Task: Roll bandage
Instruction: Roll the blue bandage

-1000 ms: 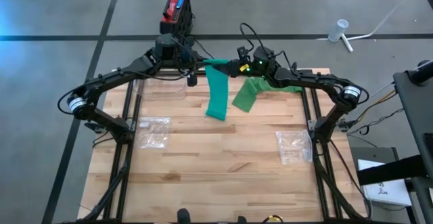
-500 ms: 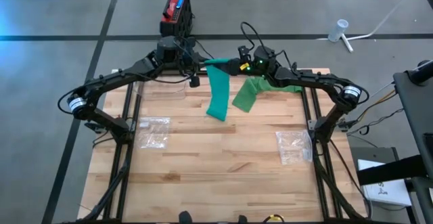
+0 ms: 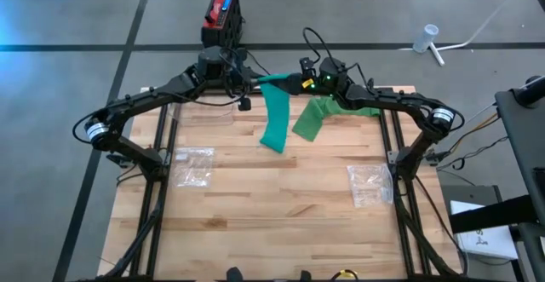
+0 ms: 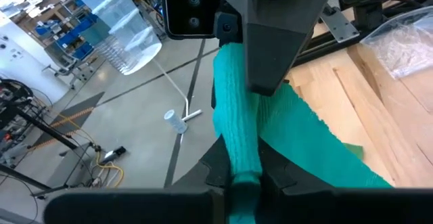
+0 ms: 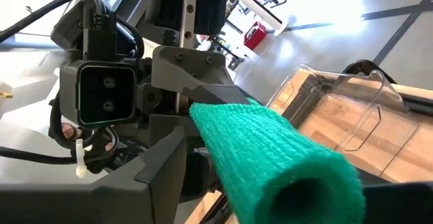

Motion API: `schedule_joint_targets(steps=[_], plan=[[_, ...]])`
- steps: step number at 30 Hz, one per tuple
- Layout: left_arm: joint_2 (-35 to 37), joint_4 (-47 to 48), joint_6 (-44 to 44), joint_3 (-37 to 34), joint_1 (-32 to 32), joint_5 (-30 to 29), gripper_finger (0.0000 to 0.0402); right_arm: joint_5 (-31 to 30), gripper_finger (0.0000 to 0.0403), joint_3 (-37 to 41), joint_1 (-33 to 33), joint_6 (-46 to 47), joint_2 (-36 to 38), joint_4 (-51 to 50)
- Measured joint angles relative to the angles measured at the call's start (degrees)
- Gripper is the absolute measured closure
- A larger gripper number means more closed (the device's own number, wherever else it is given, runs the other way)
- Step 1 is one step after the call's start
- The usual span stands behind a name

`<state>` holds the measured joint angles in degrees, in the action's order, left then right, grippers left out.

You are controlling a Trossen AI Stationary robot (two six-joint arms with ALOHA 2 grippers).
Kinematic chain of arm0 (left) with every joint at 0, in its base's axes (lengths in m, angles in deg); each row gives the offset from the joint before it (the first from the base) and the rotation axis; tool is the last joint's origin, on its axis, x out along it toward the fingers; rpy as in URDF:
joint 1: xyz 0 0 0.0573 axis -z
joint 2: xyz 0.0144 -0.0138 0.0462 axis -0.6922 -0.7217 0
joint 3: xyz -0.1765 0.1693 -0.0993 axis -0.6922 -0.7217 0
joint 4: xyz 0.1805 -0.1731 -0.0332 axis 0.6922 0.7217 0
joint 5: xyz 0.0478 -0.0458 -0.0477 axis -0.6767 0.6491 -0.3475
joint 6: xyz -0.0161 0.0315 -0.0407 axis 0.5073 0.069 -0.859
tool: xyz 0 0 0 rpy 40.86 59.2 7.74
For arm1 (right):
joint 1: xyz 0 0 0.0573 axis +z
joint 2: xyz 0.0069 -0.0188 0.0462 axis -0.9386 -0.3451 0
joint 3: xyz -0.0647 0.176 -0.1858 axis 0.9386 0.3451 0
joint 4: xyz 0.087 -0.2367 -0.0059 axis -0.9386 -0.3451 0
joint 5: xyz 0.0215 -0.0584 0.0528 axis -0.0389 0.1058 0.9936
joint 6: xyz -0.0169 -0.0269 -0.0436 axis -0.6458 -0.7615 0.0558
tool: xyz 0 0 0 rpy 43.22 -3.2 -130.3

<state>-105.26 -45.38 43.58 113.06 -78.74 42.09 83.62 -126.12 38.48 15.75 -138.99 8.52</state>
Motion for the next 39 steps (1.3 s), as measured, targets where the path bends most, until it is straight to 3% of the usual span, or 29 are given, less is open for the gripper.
schedule_joint_targets(steps=[13, 27, 31, 36, 39], plan=[[0.0, 1.1, 3.3, -0.1, 0.0, 0.0, 0.0280, 0.1, 0.0270, 0.0, 0.0, -3.2, 0.0, 0.0], [0.8, 4.4, 3.2, -0.1, 0.0, 0.0, 0.0289, -0.4, 0.0345, -0.1, 0.0, -7.8, 0.0, -1.8], [2.3, 7.1, -1.8, -0.1, -0.3, 0.0, 0.0251, -0.6, 0.0375, -0.1, -0.3, -11.8, 0.0, -1.8], [3.4, 8.3, -6.2, -0.1, -1.4, 0.4, 0.0172, -1.2, 0.0395, -0.1, -0.3, -23.1, 0.0, -2.4], [3.4, 8.0, -9.3, -0.1, -2.5, 4.6, 0.0126, -1.2, 0.0394, -0.1, -0.3, -31.4, 0.0, -3.1]])
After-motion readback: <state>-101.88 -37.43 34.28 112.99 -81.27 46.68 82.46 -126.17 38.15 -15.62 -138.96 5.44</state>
